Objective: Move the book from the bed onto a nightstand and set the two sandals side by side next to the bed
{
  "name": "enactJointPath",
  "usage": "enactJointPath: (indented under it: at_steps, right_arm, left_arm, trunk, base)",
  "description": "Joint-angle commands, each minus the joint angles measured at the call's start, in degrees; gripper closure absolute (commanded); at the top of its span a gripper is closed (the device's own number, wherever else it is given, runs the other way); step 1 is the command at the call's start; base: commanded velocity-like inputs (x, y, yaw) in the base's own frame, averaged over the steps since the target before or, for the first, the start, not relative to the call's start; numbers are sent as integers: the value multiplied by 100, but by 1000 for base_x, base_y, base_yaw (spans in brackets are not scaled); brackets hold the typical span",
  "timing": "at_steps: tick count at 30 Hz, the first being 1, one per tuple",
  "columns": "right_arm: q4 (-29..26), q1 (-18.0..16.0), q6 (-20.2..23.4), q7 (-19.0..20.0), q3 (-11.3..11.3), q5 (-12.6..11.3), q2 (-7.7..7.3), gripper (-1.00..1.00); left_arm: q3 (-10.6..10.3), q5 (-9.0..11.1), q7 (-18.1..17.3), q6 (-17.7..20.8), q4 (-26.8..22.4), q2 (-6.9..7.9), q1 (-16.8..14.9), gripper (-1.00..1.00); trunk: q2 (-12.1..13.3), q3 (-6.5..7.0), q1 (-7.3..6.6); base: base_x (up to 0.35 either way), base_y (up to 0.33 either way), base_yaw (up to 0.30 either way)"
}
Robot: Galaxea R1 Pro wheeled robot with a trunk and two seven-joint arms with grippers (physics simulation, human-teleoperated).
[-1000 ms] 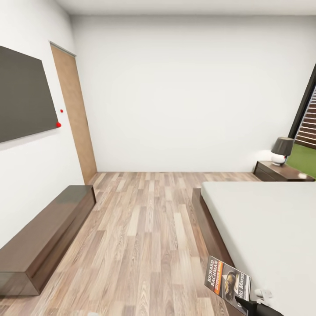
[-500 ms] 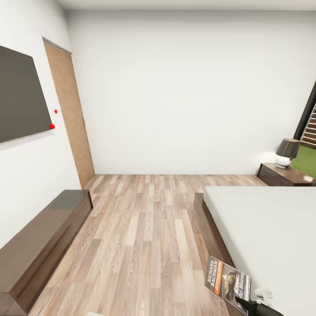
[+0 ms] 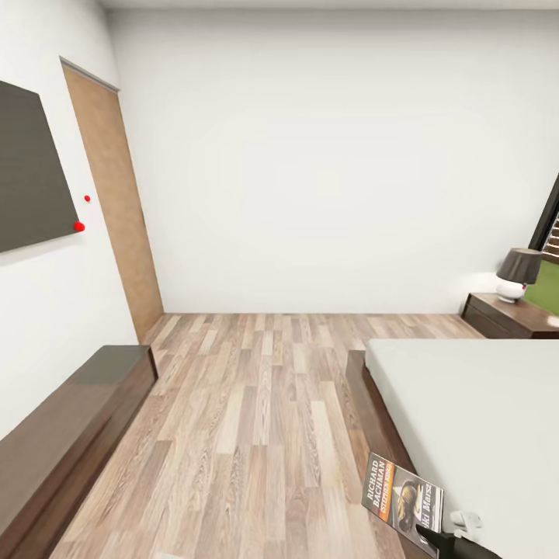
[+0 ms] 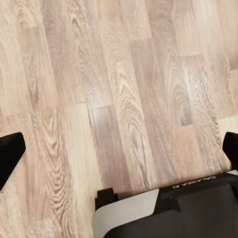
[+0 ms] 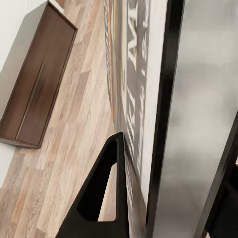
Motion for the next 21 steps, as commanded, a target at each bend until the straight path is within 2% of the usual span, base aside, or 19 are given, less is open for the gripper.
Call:
enactJointPath:
  at_steps: [1,21]
  right_arm:
    - [20,-13,-44,23,23,-44,2,100]
    - [20,-13,-44,23,23,-47,2,100]
  left_arm:
    - [49,-60,-15,-23,5,2,-5,-100]
    - [49,-58,-23,-20,5,3,-5,-100]
  trunk:
    - [-10,-11,6]
    - [-10,-11,6]
  base:
    - [332,0,0]
    - [332,0,0]
